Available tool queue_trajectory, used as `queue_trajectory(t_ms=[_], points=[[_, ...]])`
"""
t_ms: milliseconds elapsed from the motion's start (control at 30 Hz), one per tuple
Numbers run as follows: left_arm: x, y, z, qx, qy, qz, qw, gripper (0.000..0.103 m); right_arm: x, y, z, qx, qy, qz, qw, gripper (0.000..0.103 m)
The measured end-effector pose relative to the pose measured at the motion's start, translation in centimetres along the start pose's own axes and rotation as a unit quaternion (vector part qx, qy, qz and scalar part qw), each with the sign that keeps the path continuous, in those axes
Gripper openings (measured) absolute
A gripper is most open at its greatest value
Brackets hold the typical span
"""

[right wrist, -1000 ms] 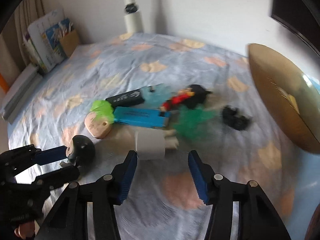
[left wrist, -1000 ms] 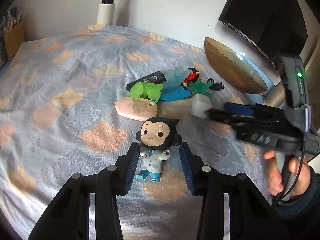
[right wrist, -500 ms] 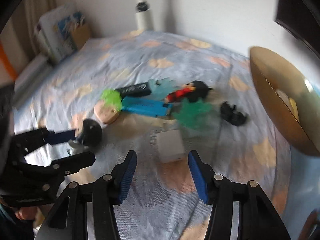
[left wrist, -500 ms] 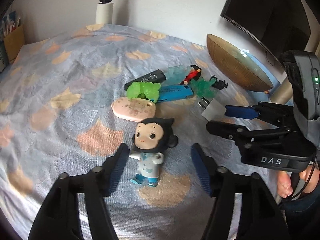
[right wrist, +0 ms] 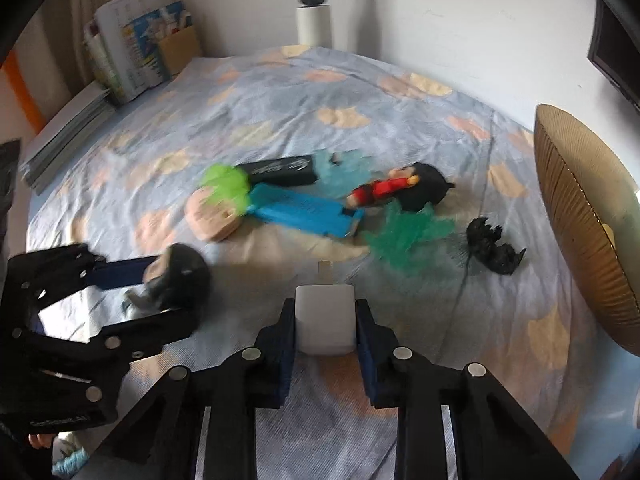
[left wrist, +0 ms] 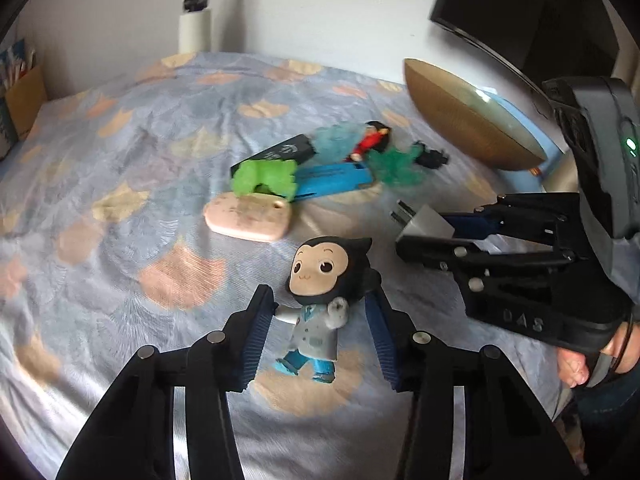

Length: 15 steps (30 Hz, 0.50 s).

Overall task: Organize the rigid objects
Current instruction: 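Grasp the monkey figurine with left tool while right tool grasps white plug, then carry the figurine and white plug to the brown bowl and release them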

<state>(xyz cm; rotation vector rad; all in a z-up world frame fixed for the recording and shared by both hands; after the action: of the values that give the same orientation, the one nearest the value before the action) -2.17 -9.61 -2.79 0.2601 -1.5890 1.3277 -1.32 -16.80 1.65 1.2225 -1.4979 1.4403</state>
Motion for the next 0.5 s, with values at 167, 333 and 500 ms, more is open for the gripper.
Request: queue_trajectory(t_ms=[167,333,500], points=[[1.8,0.7,1.7,-0.010,0.005,0.012,0.9999,0.037,3.0,2.8,-0.5,0.019,0.000,0.004,1.000,0.026],[2.2,1.7,3.1,-0.002,0.023,0.015,0.9996,0.028,5.5,6.3,1.3,-0.004,0.013,0.012,1.000,0.027],[1.6,2.8,3.7,-0.002,0.018,-0.006,0.9998,0.043,5.7,8.4,2.6,-0.034,0.015,0.007,0.999,0.027]])
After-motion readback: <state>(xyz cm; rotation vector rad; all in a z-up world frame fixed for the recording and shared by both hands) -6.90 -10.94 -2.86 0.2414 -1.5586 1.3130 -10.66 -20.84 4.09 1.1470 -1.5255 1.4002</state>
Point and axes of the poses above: each gripper's, at about its wrist camera, not at the fingertips, and x roughly against the way its jaws point, z to its right, y to its underside, the point moved 6 cm from there along -x, roughly the way its jaws point, and after that the axes turned 6 degrees about -x, right-handed, at the moved point
